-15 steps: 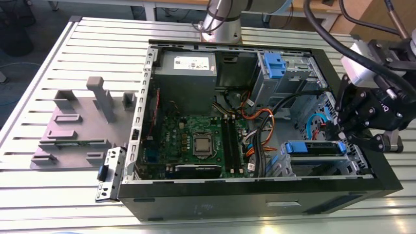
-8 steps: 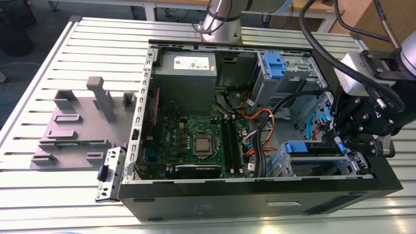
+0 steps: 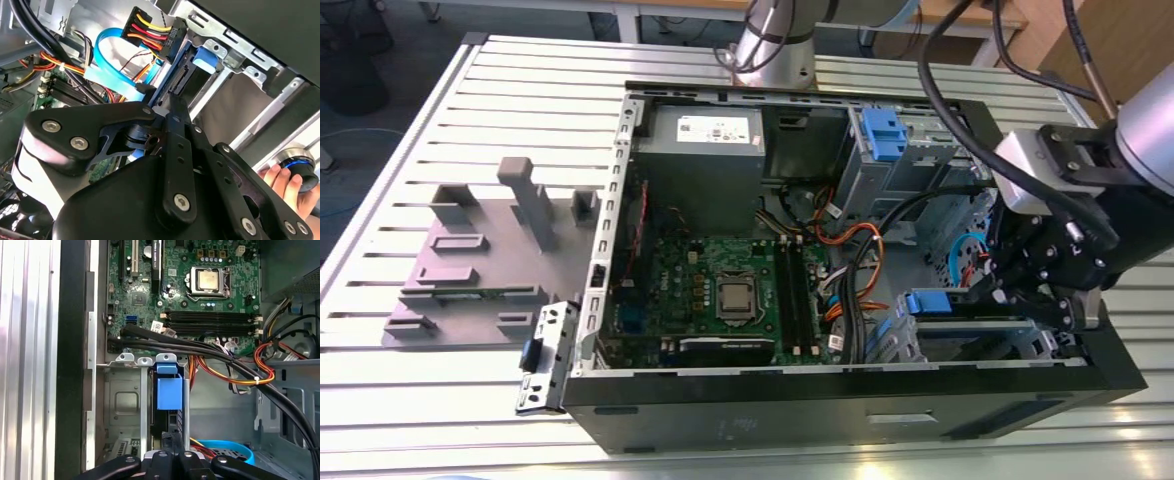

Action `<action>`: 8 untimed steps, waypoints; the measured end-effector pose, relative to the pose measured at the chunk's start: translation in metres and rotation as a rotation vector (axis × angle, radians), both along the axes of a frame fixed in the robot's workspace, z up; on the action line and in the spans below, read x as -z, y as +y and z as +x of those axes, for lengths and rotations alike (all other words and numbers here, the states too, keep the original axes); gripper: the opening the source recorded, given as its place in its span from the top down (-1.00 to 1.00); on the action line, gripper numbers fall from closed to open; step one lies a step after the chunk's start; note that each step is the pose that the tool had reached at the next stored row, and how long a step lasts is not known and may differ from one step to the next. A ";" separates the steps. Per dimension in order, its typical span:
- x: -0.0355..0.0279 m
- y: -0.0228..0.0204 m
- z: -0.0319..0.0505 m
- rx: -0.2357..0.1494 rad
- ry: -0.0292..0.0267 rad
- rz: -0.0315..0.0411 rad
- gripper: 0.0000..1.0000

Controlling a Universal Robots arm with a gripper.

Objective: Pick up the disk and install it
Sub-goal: 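Insert the disk into the insertion slot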

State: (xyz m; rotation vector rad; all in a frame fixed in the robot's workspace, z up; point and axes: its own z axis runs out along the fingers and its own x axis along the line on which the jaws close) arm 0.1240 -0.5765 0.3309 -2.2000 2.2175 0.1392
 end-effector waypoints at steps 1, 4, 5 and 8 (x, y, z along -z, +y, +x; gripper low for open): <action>0.0018 0.0000 -0.0002 0.000 0.0000 0.0001 0.79; 0.0072 0.0000 -0.0003 0.000 -0.0001 -0.0003 0.79; 0.0085 0.0000 -0.0004 0.000 0.0001 -0.0013 0.79; 0.0116 0.0000 -0.0004 0.000 0.0001 -0.0024 0.79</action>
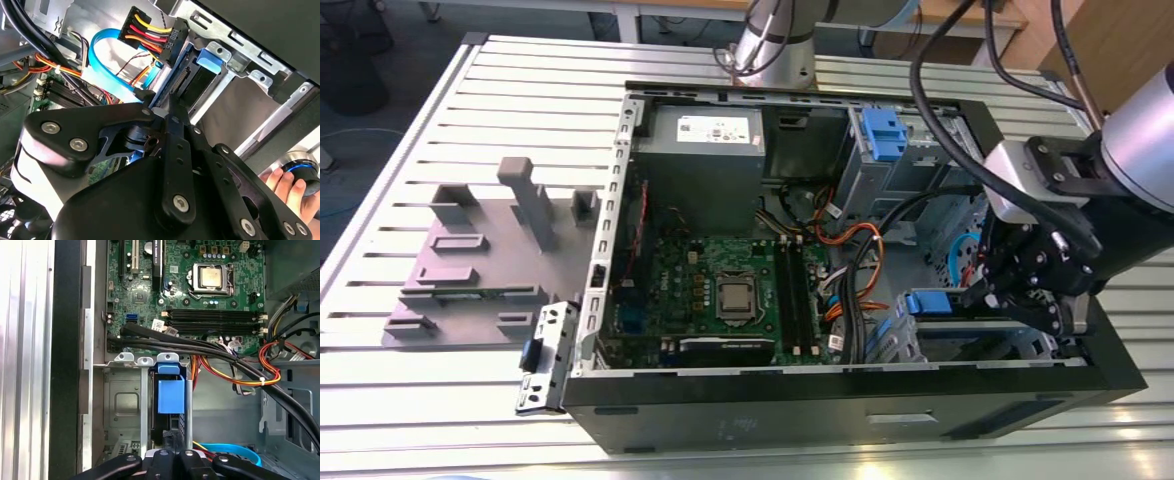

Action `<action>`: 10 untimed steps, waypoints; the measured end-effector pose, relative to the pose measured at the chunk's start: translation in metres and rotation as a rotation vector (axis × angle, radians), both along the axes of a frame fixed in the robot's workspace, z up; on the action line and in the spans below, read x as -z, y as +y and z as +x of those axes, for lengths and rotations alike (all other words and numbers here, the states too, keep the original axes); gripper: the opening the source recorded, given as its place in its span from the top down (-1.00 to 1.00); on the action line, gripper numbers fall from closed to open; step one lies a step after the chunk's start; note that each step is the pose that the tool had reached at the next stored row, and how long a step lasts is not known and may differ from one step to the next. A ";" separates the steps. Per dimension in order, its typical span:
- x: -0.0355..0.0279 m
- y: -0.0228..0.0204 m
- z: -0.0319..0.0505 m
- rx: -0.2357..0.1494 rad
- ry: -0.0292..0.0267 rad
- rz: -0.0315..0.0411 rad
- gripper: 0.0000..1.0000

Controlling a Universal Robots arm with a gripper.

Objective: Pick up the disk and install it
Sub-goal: 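Insert the disk into the insertion slot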

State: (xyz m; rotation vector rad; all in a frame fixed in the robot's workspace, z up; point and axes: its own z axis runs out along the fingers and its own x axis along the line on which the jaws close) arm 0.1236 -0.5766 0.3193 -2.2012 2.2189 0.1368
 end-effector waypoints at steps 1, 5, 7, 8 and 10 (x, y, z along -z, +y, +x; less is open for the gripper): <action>0.0004 0.0001 0.0000 0.000 0.0000 0.0005 0.79; -0.0016 0.0003 0.0000 0.000 -0.0004 0.0032 0.79; -0.0067 0.0002 0.0005 0.000 -0.0003 0.0051 0.79; -0.0111 0.0000 0.0009 0.000 -0.0002 0.0029 0.79; -0.0191 0.0001 0.0015 0.000 -0.0002 0.0028 0.79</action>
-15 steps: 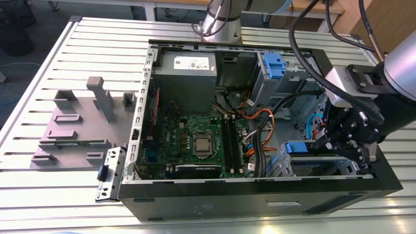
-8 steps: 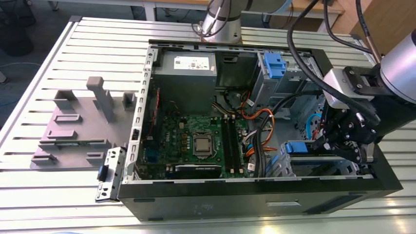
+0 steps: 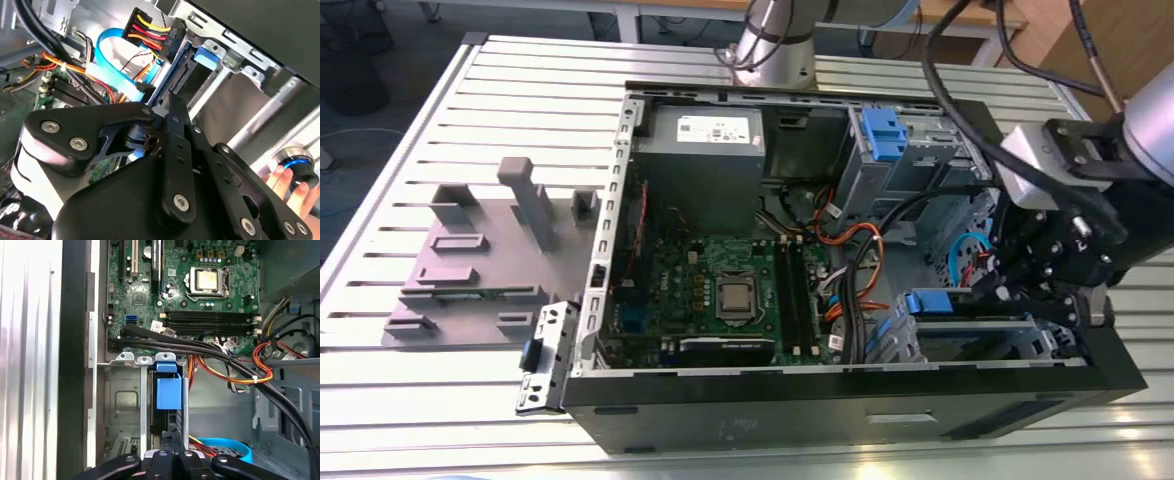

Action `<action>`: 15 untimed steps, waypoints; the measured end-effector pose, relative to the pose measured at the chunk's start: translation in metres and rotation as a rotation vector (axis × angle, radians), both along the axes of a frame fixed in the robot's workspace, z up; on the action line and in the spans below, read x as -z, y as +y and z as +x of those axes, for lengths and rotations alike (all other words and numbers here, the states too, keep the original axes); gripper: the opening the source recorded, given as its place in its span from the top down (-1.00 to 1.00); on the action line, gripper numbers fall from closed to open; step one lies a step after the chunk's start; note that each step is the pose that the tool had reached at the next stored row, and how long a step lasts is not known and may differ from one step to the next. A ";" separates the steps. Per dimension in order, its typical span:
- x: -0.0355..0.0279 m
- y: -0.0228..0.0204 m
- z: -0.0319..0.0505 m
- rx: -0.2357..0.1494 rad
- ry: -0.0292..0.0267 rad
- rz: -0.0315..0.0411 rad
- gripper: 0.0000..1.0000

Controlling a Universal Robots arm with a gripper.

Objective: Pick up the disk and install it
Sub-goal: 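Insert the disk into the insertion slot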

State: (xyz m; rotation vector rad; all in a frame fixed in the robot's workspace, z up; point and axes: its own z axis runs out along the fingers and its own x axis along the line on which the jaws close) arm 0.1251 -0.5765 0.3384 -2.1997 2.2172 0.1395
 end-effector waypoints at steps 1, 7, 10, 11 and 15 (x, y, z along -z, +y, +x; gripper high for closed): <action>-0.0034 0.0000 0.0005 0.000 0.0000 -0.0003 0.79; -0.0130 0.0000 0.0077 0.000 0.0036 -0.0004 0.79; -0.0222 0.0000 0.0089 0.000 0.0041 -0.0003 0.79; -0.0266 0.0000 0.0090 0.000 0.0041 -0.0004 0.79; -0.0362 -0.0001 0.0091 0.000 0.0041 -0.0002 0.79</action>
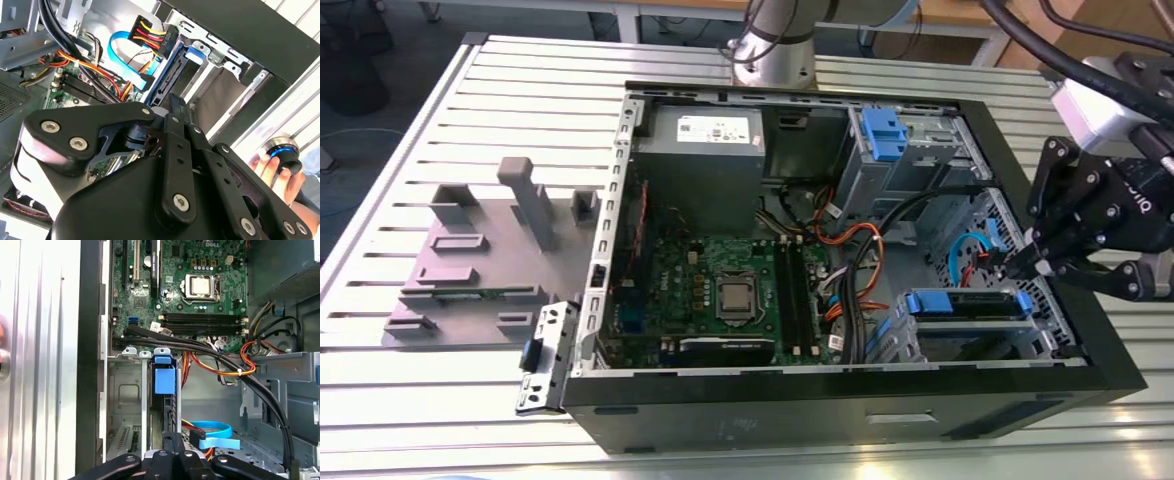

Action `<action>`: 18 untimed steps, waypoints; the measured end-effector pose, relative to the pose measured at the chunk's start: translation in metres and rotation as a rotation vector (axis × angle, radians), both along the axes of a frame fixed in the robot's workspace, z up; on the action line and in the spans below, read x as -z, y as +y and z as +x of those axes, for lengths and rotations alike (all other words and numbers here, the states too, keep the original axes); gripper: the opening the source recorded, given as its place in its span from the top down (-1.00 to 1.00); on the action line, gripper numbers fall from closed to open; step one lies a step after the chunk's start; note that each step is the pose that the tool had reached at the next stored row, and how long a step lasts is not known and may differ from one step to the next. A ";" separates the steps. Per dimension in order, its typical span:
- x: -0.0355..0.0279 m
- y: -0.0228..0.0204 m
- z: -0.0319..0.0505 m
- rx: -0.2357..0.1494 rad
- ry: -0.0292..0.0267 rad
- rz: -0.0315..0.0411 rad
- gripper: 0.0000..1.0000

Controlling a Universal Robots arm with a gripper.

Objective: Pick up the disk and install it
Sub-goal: 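Insert the disk into the insertion slot, then insert the first disk wire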

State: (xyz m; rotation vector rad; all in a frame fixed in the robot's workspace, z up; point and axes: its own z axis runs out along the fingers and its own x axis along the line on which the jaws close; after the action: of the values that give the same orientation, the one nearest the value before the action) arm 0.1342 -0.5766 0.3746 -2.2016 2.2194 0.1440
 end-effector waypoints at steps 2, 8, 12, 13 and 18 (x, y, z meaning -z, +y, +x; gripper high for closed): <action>-0.0001 0.0000 0.0000 0.000 0.0000 0.0002 0.79; -0.0020 0.0000 0.0000 0.000 0.0000 -0.0001 0.79; -0.0025 0.0000 0.0000 0.000 0.0000 -0.0001 0.79; -0.0026 0.0000 0.0000 0.000 0.0000 -0.0002 0.79; -0.0032 0.0000 0.0000 0.000 0.0000 -0.0001 0.66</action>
State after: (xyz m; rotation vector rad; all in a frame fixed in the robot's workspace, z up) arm 0.1342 -0.5765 0.3778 -2.2017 2.2194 0.1438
